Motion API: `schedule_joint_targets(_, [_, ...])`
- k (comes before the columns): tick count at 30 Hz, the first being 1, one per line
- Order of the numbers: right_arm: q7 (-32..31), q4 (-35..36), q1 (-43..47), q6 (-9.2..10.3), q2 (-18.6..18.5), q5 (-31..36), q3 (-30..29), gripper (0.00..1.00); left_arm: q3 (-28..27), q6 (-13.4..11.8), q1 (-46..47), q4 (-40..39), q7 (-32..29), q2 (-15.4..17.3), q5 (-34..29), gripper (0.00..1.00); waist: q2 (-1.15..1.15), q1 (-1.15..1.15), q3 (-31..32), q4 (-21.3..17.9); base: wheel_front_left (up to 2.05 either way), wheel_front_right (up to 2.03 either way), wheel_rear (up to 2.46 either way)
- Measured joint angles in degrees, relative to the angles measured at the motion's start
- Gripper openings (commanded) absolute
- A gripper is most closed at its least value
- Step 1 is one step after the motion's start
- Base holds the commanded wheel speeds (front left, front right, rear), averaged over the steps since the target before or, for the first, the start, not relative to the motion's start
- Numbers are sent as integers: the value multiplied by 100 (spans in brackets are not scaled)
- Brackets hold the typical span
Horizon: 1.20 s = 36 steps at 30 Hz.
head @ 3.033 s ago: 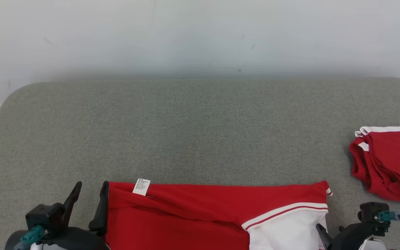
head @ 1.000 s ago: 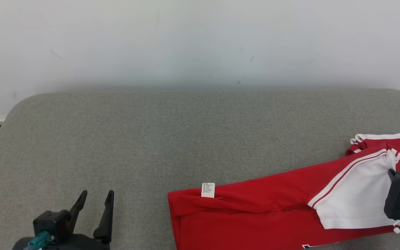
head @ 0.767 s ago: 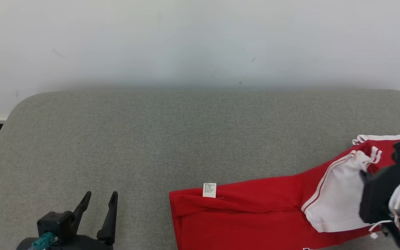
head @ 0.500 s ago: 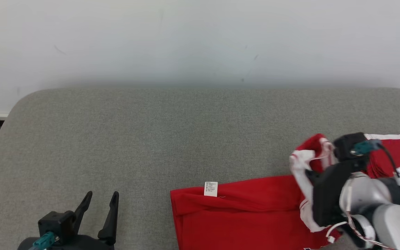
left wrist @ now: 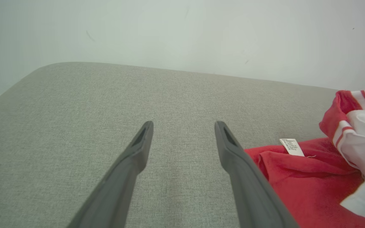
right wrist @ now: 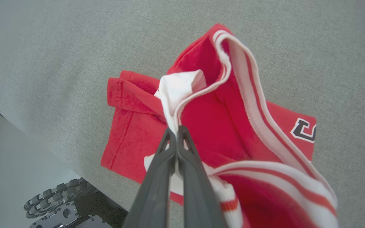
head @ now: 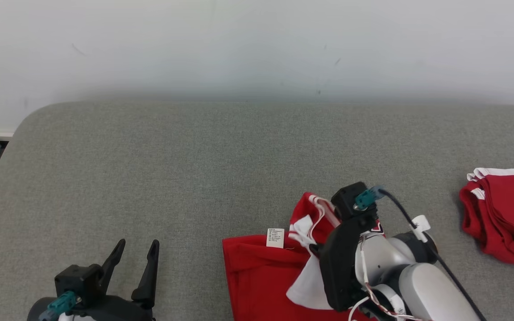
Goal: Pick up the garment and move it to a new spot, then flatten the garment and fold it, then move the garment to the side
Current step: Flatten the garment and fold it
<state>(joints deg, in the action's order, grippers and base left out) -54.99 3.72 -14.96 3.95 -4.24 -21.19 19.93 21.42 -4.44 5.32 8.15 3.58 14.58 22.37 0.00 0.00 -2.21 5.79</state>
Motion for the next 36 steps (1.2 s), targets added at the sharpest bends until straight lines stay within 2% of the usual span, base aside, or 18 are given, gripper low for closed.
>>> schedule_joint_targets(21, [52,-826,-669,21,48,-263,761,0,157,94,401,135,1,-143,-9,100,0,0,-206,223,0,0,0])
schedule_joint_targets(29, [266,-1055,-889,112,48,-714,1350,0,146,94,455,216,24,-152,-9,100,0,0,-241,325,0,0,0])
schedule_joint_targets(35, [403,-1223,-921,171,47,-823,1456,0,153,94,458,249,53,-177,-9,100,0,0,-244,362,0,0,0])
schedule_joint_targets(36, [420,-1255,-921,203,47,-868,1460,65,151,94,458,255,55,-176,-9,100,0,0,-244,362,0,0,0])
